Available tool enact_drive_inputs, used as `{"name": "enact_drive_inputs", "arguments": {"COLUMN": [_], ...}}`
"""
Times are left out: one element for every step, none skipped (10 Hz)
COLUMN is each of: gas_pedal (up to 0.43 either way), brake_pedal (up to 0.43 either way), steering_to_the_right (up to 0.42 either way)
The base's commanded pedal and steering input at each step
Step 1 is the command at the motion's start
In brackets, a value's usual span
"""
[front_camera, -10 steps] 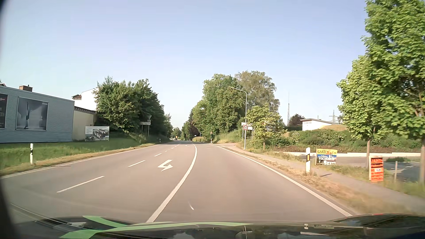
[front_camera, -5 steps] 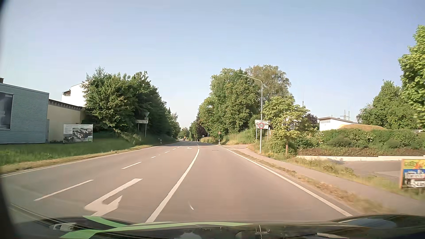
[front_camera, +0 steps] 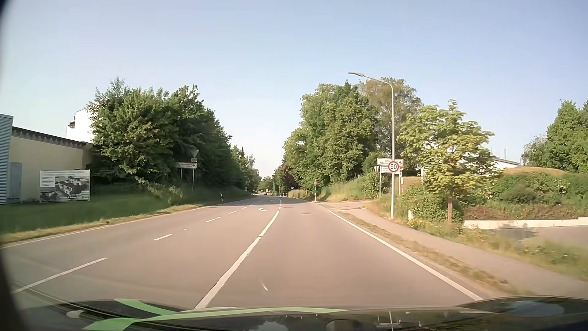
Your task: Follow the waypoints while adhering to traffic rules and regulations
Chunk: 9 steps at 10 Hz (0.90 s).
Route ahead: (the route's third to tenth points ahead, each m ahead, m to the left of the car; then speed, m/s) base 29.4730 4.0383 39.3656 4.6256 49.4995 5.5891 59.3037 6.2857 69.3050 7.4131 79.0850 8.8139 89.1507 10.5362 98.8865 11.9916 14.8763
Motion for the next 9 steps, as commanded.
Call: {"name": "enact_drive_inputs", "arguments": {"gas_pedal": [0.138,0.087,0.079,0.059,0.059,0.059,0.059,0.059,0.059], "brake_pedal": [0.0,0.0,0.0,0.0,0.0,0.0,0.0,0.0,0.0], "steering_to_the_right": [-0.025,-0.023,-0.022,-0.02,-0.016,-0.014,-0.012,-0.008,-0.008]}}
